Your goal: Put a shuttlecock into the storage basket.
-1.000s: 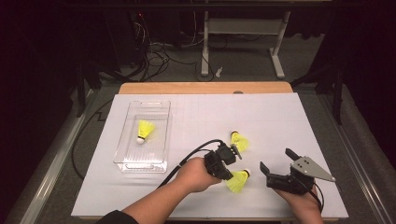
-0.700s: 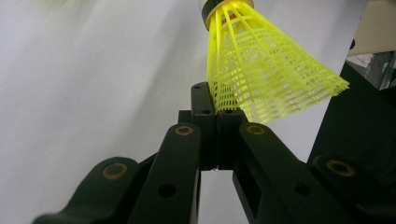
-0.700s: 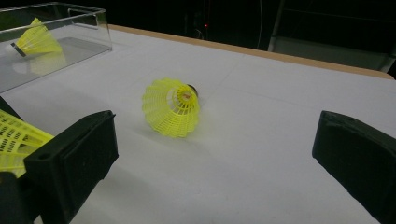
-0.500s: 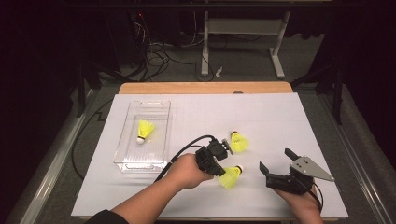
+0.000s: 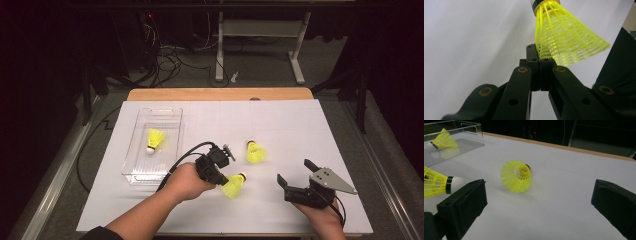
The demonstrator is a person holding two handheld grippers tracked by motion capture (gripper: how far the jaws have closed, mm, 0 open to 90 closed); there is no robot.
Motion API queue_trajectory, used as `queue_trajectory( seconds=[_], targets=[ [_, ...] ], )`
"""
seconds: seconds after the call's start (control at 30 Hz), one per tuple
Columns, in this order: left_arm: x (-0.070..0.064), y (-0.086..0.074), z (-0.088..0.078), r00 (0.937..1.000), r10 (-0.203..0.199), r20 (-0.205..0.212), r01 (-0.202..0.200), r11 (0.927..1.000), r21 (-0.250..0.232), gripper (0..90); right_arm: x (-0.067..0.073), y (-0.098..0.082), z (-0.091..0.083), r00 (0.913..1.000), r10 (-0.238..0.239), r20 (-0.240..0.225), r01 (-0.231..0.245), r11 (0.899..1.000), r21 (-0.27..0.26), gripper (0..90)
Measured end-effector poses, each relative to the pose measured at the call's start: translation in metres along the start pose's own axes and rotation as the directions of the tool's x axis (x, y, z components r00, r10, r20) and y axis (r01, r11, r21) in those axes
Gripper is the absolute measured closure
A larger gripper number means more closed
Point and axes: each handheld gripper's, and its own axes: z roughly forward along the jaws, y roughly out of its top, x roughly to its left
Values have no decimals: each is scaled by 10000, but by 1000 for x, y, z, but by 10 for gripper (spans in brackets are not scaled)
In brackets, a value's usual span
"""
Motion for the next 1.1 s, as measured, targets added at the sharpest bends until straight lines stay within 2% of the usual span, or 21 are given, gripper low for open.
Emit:
queue_trajectory(
  seconds=[0.2,0.5,0.77,1.1],
  targets=[
    [9,3,-11,9997,-138,-183,132,9994,-324,898,0,0,-1,10000,6,15,-6,10000,-19,8],
    [22,8,-29,9982,-481,-372,464,9979,-442,898,0,1,-1,10000,-15,22,15,10000,-31,8],
    [23,15,-41,9980,-416,-478,391,9979,-524,898,0,0,-1,10000,-5,23,5,10000,-4,8],
    [26,29,-65,9964,-494,-683,452,9970,-625,898,-1,0,-1,10000,50,-4,-50,10000,-6,8]
  ],
)
